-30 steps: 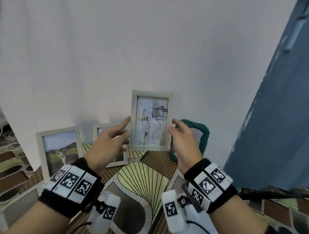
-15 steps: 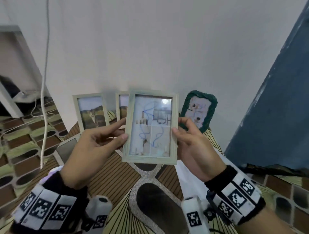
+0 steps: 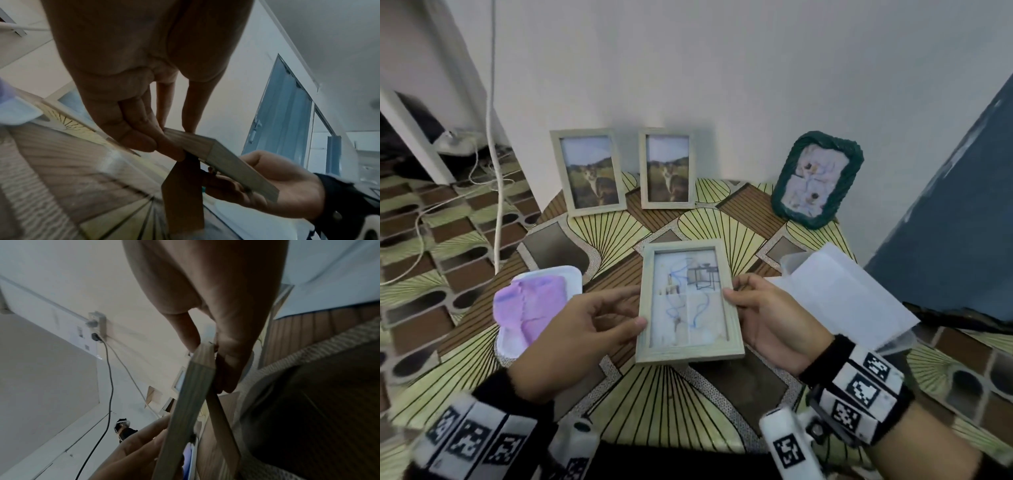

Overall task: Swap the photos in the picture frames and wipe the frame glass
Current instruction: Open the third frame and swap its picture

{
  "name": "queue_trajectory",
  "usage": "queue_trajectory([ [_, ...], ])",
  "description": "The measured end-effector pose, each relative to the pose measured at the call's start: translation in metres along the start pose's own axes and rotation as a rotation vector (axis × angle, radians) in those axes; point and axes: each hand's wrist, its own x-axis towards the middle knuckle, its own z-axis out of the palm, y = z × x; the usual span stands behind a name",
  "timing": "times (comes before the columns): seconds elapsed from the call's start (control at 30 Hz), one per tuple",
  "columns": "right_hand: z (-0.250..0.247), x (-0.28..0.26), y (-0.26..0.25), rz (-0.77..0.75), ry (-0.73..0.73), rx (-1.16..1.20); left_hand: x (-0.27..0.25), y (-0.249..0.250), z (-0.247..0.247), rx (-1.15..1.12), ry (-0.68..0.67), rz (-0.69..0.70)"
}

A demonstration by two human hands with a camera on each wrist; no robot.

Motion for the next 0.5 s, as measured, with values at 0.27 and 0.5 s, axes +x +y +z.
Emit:
queue_trajectory([
  [0.27,-0.009,0.016,0.016,0.087,0.087,0.028,0.015,-0.015,0.007,0.330,-0.120,0.006],
  [0.5,-0.009,0.015,0.011,0.016,0.106,-0.034,0.028,-0.007,0.011,0.417,-0.209,0.032],
])
